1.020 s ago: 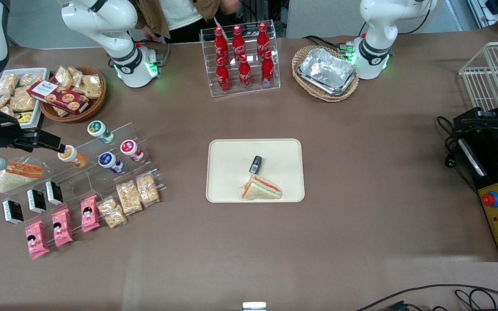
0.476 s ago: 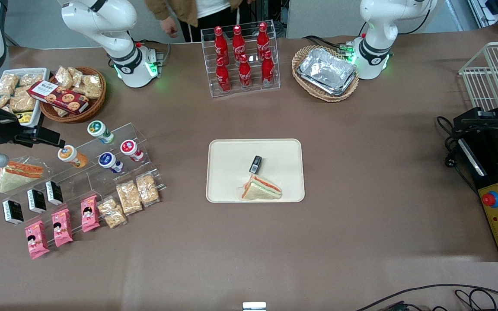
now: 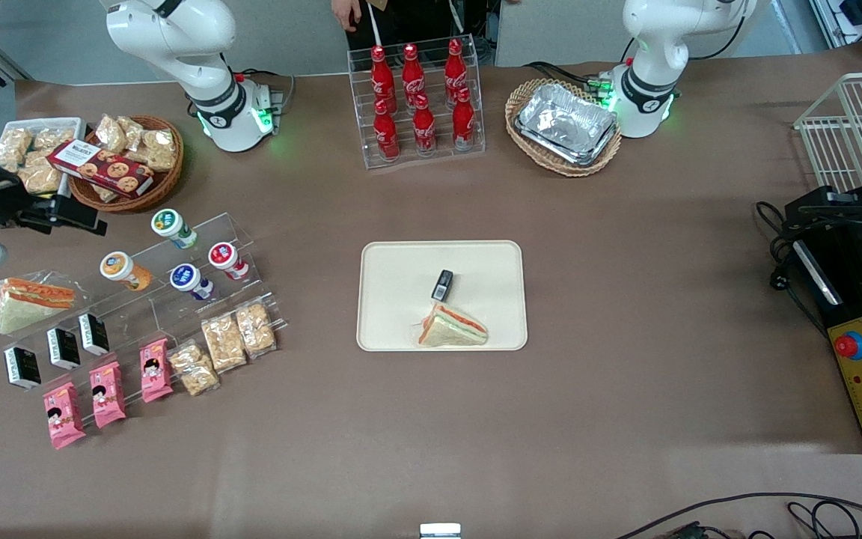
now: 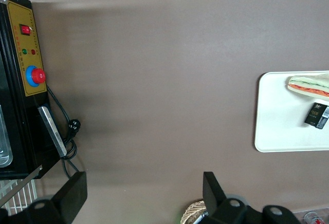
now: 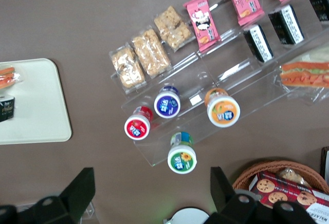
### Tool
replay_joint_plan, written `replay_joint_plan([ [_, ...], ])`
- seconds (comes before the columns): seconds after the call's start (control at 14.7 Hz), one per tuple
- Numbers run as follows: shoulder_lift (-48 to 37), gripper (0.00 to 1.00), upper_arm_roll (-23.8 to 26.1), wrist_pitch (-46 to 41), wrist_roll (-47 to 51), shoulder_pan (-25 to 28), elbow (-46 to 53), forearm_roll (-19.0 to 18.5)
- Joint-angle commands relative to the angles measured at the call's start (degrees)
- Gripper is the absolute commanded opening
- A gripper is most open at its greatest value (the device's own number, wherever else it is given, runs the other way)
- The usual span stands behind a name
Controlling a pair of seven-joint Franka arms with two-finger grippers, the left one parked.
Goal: Place green gum on tray
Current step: 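Move the right gripper toward the green gum tub on the acrylic rack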
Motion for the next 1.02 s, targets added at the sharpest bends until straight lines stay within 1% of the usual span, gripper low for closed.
replay_joint_plan([
  [0.0, -8.01, 1.0, 0.16, 5.45, -0.34, -0.61, -11.08, -0.65],
  [0.48, -16.9, 1.0, 0.51, 16.0, -0.26, -0.43, -27.44, -0.65],
  [0.95, -17.17, 1.0, 0.51, 19.88, 0.1, -0.43, -34.39, -0.65],
])
